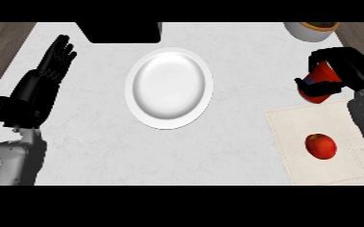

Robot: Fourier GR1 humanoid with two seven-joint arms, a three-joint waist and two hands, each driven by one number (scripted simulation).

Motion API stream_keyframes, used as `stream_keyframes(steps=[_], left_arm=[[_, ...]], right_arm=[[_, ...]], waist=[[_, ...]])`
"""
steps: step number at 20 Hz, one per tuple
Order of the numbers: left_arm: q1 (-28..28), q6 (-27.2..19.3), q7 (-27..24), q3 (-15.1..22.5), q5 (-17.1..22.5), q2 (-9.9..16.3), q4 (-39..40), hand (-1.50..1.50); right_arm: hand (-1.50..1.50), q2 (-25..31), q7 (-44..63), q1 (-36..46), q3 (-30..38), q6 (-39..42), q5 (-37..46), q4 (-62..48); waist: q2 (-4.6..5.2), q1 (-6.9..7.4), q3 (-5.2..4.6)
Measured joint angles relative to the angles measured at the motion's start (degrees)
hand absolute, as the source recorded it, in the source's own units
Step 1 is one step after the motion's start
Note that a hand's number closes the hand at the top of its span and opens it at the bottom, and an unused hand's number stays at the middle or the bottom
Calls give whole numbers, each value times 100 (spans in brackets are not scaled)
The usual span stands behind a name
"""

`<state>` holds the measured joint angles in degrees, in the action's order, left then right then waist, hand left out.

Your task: Pick the can from the placemat and place it in the plate

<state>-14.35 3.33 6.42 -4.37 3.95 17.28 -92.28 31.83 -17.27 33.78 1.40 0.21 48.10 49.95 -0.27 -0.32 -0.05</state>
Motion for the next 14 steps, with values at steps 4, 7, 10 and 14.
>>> stream_keyframes(steps=[4, 7, 10, 14], left_arm=[[-77, -59, 49, -15, -50, -22, 56, 0], [6, -31, -50, -59, -49, -18, 67, 0], [-33, 36, -92, -92, -28, -6, 145, 0], [-115, 43, -9, -94, -46, -23, 99, 0]], right_arm=[[150, -367, -189, -20, 100, 457, -641, 827], [150, -651, -43, -83, 113, 809, -1034, 1507], [150, -891, 379, -101, 27, 1194, -1285, 2275], [150, -1313, 1148, 61, -220, 1569, -1411, 3031]], waist=[[-23, -79, 0], [-26, -73, -2], [-19, -62, -2], [-6, -18, 1]])
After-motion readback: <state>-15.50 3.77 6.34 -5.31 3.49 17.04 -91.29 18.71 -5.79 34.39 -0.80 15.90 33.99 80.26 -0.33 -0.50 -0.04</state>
